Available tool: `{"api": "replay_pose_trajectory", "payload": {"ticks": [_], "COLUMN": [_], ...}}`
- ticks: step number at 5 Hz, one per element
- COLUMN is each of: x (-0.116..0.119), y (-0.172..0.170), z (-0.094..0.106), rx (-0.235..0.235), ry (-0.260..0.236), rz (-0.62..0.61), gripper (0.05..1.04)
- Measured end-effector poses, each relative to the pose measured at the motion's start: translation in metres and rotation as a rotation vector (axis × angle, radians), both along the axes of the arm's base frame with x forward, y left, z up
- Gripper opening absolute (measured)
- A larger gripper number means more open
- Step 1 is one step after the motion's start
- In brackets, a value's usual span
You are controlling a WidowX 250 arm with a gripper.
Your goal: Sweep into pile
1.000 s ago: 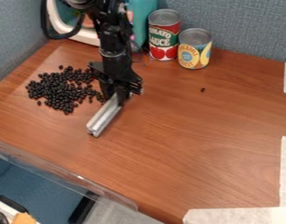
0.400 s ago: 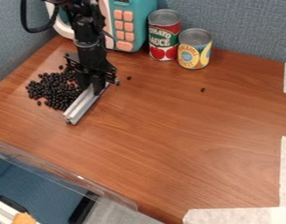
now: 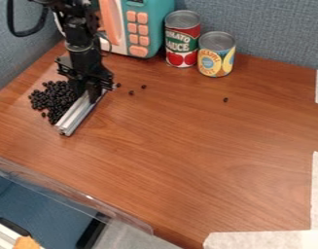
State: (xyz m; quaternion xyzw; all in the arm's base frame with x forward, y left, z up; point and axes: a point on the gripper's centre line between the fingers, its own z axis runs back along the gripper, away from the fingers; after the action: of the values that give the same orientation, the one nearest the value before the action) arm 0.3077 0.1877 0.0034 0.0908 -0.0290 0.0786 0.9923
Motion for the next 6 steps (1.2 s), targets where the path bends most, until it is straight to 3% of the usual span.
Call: {"api": "replay_pose_trajectory", "payload": {"ticks": [3,5,6], "x": [-0.002,0.031,0.066], "y": [-0.011,-0.055,-0.085], "z": [0.009,0.028,0.036], "rx": [-0.054,-0.077,-0.097], "ry": [-0.039,-0.097,-0.135], "rz": [0.006,-0.071,-0.134], "gripper": [0.339,0.339,0.339]}}
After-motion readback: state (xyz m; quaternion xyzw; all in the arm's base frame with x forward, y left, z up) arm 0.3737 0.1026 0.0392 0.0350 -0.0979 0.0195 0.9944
